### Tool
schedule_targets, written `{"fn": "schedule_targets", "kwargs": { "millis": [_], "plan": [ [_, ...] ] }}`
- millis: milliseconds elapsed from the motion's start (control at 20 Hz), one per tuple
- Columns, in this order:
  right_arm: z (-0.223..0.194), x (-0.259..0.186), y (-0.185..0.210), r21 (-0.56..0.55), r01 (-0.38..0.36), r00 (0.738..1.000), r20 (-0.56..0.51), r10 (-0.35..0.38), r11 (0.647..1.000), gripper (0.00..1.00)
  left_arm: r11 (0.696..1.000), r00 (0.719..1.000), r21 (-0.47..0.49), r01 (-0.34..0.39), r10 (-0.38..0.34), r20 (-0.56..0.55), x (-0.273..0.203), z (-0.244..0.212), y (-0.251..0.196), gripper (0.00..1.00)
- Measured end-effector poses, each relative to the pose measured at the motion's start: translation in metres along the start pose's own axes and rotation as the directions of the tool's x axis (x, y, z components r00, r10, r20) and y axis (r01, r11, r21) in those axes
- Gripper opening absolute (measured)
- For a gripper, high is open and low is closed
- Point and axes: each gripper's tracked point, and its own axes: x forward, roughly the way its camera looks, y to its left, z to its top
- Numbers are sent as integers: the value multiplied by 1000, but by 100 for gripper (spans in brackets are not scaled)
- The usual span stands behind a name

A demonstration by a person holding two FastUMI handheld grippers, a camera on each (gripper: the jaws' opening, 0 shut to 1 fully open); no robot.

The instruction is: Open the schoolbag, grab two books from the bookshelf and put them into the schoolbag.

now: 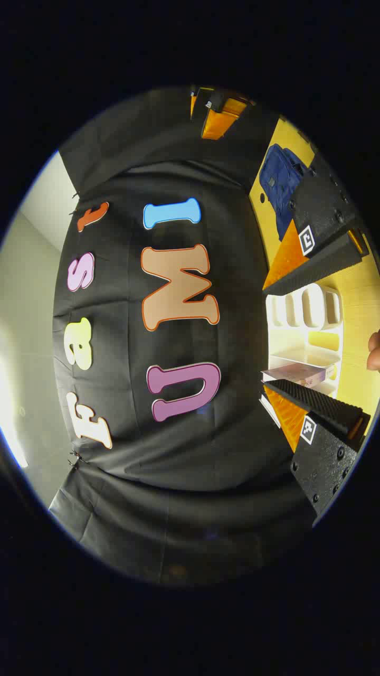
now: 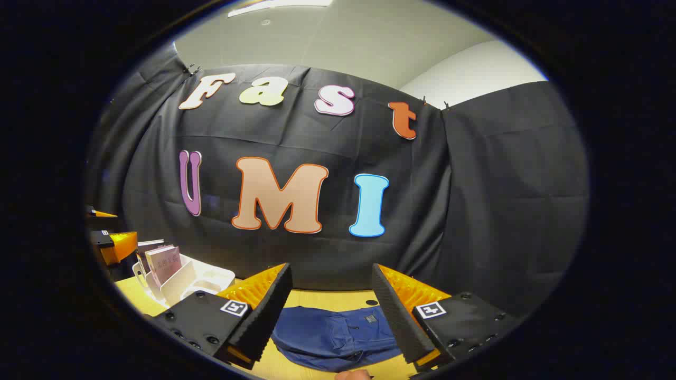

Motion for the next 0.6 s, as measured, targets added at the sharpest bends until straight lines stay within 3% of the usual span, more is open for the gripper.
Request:
{"fn": "schedule_targets", "kwargs": {
  "millis": [50, 350, 600],
  "plan": [
    [1, 0, 1, -1, -4, 1000, 4, 4, 1000, 100, 1000, 1000, 1, -3, 3, 2, 1, 0, 0, 93],
    [2, 9, 1, 5, -1, 1000, 9, 1, 1000, 100, 1000, 1000, 1, -8, 8, -4, 7, -2, -1, 96],
    [3, 15, 1, 1, 0, 1000, 12, 0, 1000, 99, 1000, 1000, 3, -15, 15, -3, 11, -3, 0, 93]
  ]
}}
